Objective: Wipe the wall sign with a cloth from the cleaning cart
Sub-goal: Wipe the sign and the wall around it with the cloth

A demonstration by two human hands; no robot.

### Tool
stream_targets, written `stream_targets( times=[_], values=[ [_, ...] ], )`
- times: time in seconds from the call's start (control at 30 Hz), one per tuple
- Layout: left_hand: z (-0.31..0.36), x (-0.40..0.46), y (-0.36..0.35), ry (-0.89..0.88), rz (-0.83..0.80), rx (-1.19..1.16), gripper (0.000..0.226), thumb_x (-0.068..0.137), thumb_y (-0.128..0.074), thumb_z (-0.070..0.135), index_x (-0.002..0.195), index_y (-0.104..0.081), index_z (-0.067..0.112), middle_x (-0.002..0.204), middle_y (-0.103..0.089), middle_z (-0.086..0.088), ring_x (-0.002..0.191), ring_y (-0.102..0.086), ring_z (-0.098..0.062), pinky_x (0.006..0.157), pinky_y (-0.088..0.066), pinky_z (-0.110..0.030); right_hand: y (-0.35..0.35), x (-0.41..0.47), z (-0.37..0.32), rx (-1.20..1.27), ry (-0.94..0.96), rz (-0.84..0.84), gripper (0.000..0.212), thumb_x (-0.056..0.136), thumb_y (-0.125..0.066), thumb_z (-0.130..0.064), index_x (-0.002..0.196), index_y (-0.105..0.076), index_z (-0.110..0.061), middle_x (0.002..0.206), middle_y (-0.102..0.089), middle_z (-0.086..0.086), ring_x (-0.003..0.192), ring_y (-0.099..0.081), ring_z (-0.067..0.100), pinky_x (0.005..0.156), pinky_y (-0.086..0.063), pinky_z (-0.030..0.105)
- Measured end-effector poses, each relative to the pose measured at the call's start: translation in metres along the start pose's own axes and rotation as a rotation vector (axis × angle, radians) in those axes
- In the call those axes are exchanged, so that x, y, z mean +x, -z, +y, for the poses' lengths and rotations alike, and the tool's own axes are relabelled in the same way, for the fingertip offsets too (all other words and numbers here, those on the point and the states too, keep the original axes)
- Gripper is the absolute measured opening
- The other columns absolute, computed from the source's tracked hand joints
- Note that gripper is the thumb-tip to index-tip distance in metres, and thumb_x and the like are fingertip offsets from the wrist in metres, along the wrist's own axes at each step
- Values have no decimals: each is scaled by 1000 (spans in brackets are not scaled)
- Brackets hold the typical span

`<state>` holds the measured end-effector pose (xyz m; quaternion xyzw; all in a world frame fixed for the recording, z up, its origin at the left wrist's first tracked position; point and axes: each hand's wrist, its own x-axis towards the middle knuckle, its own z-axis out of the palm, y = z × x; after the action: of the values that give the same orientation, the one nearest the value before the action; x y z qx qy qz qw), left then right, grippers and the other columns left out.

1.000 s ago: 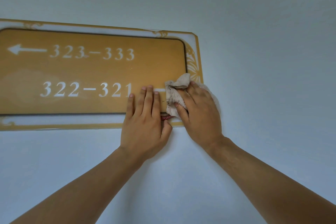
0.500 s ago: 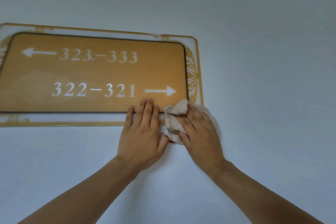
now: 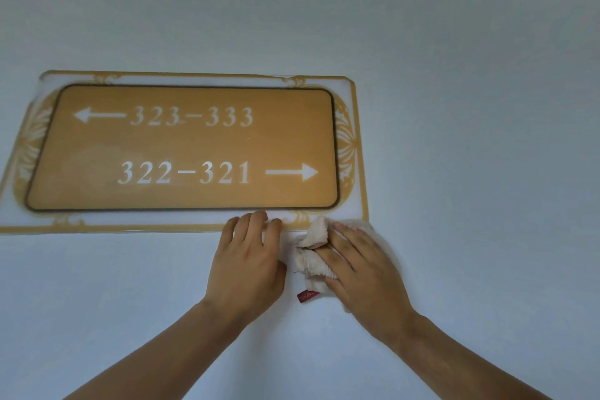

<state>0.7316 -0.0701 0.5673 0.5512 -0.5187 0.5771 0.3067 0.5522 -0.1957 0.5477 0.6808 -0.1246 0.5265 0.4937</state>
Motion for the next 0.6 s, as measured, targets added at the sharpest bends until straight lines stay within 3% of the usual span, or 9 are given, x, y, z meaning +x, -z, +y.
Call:
stream_targets(
  times=[0.1, 0.23, 0.37, 0.5, 0.6],
  values=[
    [-10, 1, 0, -2, 88, -14, 38, 59, -62, -12, 93, -65, 3, 86, -54, -12, 73, -52, -34, 62, -45, -42, 5, 12, 5, 68, -57, 176, 35, 101, -51, -30, 128, -64, -11, 129, -63, 13, 117, -62, 31, 97, -51, 44],
    [-24, 2, 1, -80, 123, -50, 49, 51, -62, -28, 89, -67, 1, 79, -55, -11, 69, -54, -34, 57, -48, -41, 10, 43, 19, 104, -176, 294, 37, 104, -45, -32, 130, -63, -14, 132, -61, 13, 114, -60, 32, 94, -49, 43],
    [-32, 9, 8, -66, 126, -108, 39, 58, -76, -25, 87, -71, 2, 77, -62, -9, 67, -60, -31, 53, -50, -34, 7, 84, 46, 64, -328, 245, 45, 96, -57, -37, 138, -57, -21, 138, -56, 9, 117, -52, 30, 98, -40, 41],
    [-42, 18, 16, -212, 145, -145, 29, 66, -84, -13, 86, -75, 6, 75, -68, -3, 63, -63, -24, 52, -51, -29, 0, 125, 61, 58, -484, 211, 47, 98, -53, -42, 143, -50, -29, 142, -49, 2, 117, -46, 29, 99, -35, 42],
    [-54, 31, 20, -290, 202, -141, 17, 77, -78, -5, 88, -75, 7, 75, -69, -3, 64, -64, -24, 55, -53, -31, -7, 153, 67, 47, -564, 196, 45, 100, -46, -46, 143, -48, -31, 145, -44, 0, 119, -41, 27, 100, -33, 41]
  ],
)
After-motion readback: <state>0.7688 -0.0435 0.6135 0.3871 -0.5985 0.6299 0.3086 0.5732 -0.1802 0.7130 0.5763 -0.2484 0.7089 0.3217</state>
